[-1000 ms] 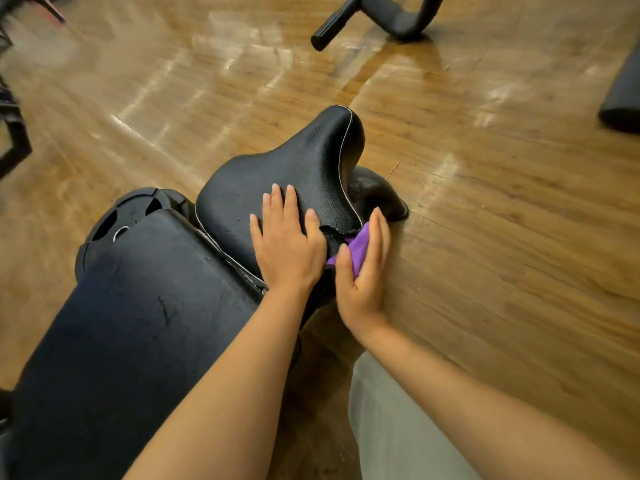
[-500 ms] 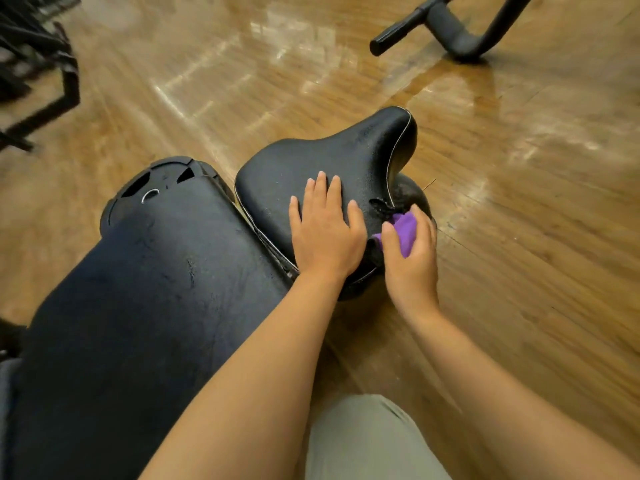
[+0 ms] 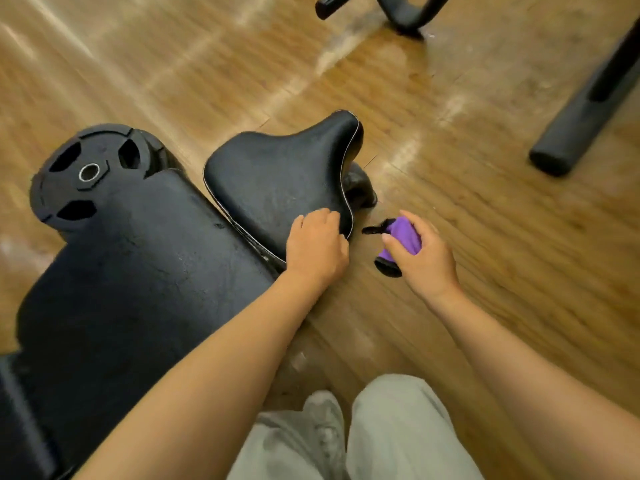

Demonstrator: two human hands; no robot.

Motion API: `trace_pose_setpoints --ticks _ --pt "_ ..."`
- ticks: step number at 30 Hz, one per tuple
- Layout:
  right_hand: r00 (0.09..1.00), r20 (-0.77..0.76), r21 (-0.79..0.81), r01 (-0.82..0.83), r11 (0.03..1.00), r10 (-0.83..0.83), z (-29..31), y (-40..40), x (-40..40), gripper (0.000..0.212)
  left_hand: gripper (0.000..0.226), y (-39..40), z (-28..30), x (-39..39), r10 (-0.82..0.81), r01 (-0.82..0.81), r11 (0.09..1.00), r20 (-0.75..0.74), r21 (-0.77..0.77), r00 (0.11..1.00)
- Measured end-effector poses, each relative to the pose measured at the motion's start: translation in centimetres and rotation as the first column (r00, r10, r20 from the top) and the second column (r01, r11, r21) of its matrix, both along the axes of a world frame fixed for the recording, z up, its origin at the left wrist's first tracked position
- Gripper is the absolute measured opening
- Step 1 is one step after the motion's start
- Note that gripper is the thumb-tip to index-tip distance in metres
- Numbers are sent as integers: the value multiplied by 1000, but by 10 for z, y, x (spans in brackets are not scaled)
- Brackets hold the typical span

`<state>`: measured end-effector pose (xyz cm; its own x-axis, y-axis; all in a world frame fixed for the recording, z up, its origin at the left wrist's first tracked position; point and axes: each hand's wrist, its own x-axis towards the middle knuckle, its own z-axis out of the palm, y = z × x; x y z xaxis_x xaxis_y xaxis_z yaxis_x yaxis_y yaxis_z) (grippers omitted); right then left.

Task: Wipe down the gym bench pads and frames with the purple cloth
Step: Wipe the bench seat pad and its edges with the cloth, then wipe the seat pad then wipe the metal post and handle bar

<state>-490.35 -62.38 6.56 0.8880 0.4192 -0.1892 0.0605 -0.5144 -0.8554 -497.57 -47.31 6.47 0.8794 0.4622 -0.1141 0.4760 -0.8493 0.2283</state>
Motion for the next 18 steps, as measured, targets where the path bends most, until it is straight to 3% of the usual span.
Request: trace_pose_setpoints --ticks 7,13,18 --pt "984 -93 -239 -167 957 149 113 -73 0 54 13 -78 126 -24 -200 176 967 -120 -185 972" --pt "959 -146 -317 -277 907 242 212 -127 -10 56 30 -125 233 -40 -390 356 911 -154 -209 908" --pt "957 -218 -337 -256 906 190 265 -165 -8 60 37 -153 287 -39 -454 417 876 -120 -244 883"
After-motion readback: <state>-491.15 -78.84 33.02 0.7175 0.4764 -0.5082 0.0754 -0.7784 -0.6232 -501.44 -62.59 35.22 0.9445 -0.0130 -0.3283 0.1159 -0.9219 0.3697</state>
